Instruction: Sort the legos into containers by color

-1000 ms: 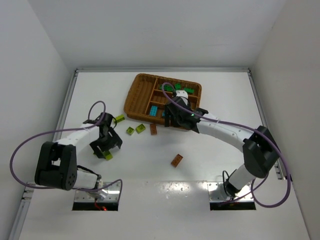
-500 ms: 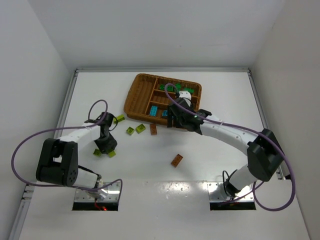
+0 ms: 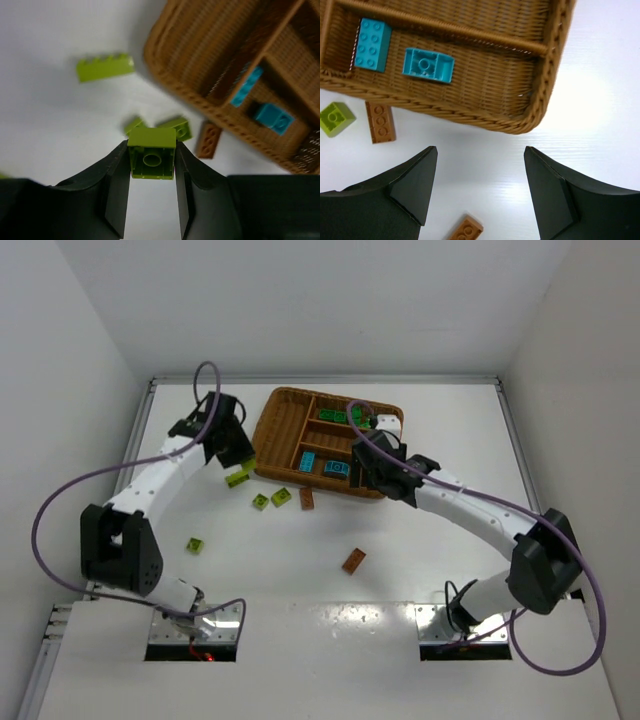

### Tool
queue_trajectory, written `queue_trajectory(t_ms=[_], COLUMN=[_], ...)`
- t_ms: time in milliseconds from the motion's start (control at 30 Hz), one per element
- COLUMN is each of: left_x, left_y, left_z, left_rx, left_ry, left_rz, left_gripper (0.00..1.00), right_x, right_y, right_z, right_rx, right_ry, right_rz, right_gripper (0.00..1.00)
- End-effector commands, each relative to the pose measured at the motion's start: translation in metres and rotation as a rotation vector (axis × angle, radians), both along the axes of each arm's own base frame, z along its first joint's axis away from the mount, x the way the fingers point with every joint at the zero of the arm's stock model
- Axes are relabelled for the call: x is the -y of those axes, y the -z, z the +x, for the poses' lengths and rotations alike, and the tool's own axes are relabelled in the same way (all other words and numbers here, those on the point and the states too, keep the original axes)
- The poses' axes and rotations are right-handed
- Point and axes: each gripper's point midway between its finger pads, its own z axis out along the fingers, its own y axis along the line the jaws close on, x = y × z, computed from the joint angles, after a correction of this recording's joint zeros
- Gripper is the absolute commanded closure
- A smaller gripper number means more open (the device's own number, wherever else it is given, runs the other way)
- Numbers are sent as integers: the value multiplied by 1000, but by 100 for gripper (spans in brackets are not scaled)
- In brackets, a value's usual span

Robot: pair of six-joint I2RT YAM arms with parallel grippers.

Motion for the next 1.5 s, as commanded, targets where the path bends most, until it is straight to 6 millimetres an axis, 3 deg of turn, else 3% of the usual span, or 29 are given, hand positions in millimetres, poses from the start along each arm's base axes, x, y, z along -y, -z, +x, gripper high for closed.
queue_trajectory(t_ms=[0,133,200,233,333,367,400,500,533,567,633,667,767,800,867,1000,1167,1300,1467], left_x=[14,36,45,49,59,68,67,60,53,43,11,-1,-28,-32,-48,-69,-72,-70,-69], left_y=[-9,-4,1,9,19,8,9,-5,-22,-13,-16,-11,0,13,30,63,84,103,108], left_z=[37,98,116,132,148,157,159,155,148,135,120,98,76,58,48,27,21,5,9], left_rx=[29,39,40,37,17,42,37,60,83,54,45,16,5,-26,-62,-139,-195,-277,-262], left_ry=[41,59,77,77,112,122,128,121,104,90,22,6,-42,-38,-69,-157,-119,-91,-91], left_rz=[16,29,35,36,47,42,58,138,154,184,246,249,260,267,274,259,231,227,222], left_gripper=[75,75,75,68,42,30,27,23,23,25,25,25,23,16,11,11,11,11,10], right_x=[7,14,18,23,29,32,31,32,32,32,29,27,23,22,16,15,15,17,13], right_y=[-37,-39,-41,-44,-44,-46,-50,-49,-49,-49,-46,-47,-41,-40,-37,-34,-34,-33,-29], right_z=[11,7,5,3,-1,-3,-2,-3,-3,-3,-2,-1,1,0,0,0,0,-1,-3], right_rx=[84,77,78,81,74,77,83,77,77,77,72,75,62,57,52,45,45,38,28], right_ry=[51,64,71,79,86,93,93,93,93,93,87,81,75,69,54,53,53,53,47], right_rz=[25,-1,-10,-20,-40,-48,-42,-48,-48,-48,-43,-31,-33,-28,-23,-30,-30,-36,-18], right_gripper=[29,29,29,29,29,29,29,29,29,29,29,29,29,29,29,29,29,29,29])
